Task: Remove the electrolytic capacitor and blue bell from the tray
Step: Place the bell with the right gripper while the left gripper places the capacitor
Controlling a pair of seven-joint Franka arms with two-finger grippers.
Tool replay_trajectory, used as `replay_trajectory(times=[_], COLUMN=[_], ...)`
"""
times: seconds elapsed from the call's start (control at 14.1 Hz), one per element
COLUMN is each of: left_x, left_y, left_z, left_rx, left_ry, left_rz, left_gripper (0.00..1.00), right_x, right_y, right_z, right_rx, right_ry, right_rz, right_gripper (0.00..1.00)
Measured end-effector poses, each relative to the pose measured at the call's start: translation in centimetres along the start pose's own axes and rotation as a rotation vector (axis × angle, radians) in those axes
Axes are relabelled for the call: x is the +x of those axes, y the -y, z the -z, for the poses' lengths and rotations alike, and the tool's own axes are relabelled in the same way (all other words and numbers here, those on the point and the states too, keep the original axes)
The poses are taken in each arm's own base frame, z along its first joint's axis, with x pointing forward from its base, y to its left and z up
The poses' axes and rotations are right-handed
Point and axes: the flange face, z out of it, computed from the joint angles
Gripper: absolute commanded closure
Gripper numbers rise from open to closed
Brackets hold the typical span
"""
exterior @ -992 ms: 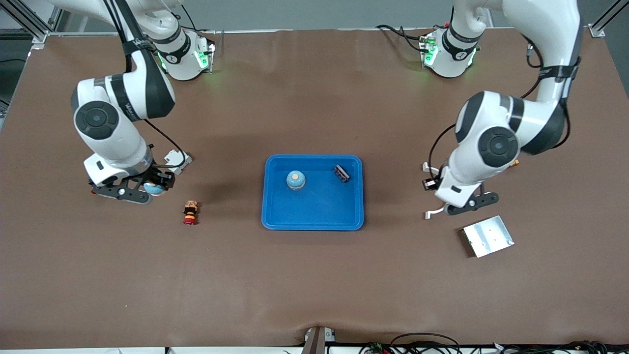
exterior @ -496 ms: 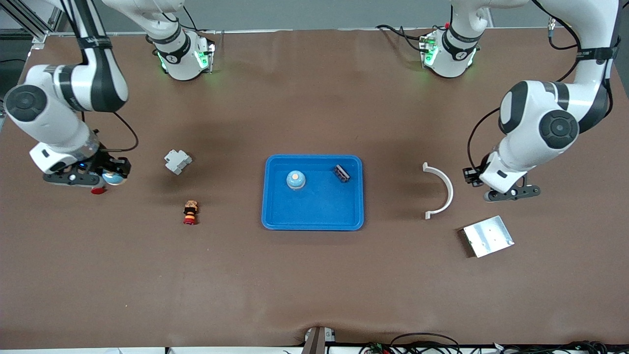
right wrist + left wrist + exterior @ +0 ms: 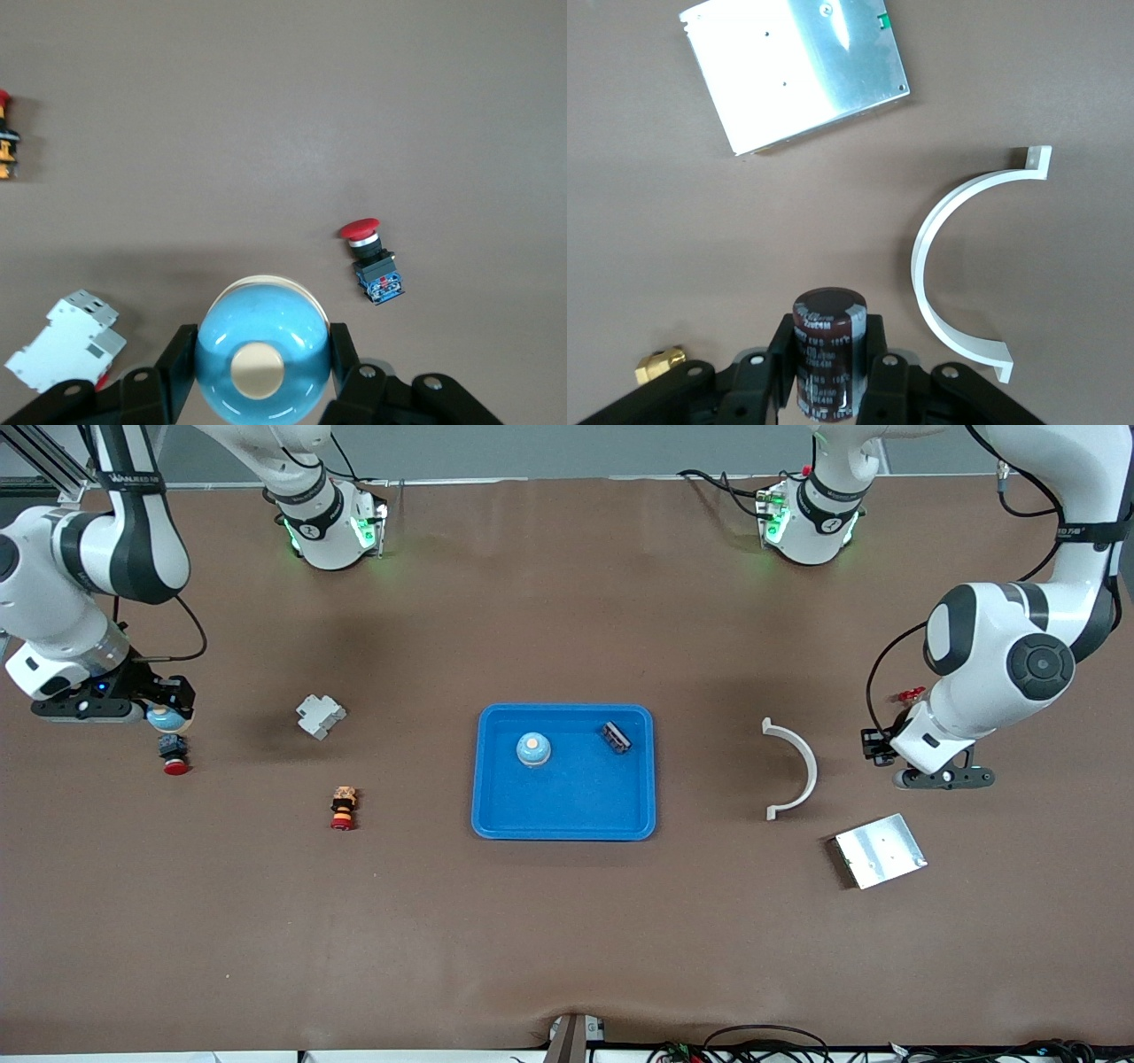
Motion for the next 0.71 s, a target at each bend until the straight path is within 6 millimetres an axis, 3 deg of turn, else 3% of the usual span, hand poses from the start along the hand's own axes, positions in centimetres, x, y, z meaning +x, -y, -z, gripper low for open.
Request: replay_trajectory(times=[0.35, 0.71], left_x=[0.5, 0.6], left_y=[-0.5, -0.4], left_z=[-4.6, -7.2], left_rx=[-0.005, -0.009], left_ry=[0.023, 0.048], left_rz=[-0.054, -0.13], left_gripper=[0.89, 0.86], right_x=[-4.1, -5.6], right_y=[-0.6, -1.3], right_z=[-3.0, -4.0], right_rx=[0.007, 0.003], right_ry=[-0.013, -0.052], right_rz=[-0.027, -0.038], right_gripper=[1.0, 1.0])
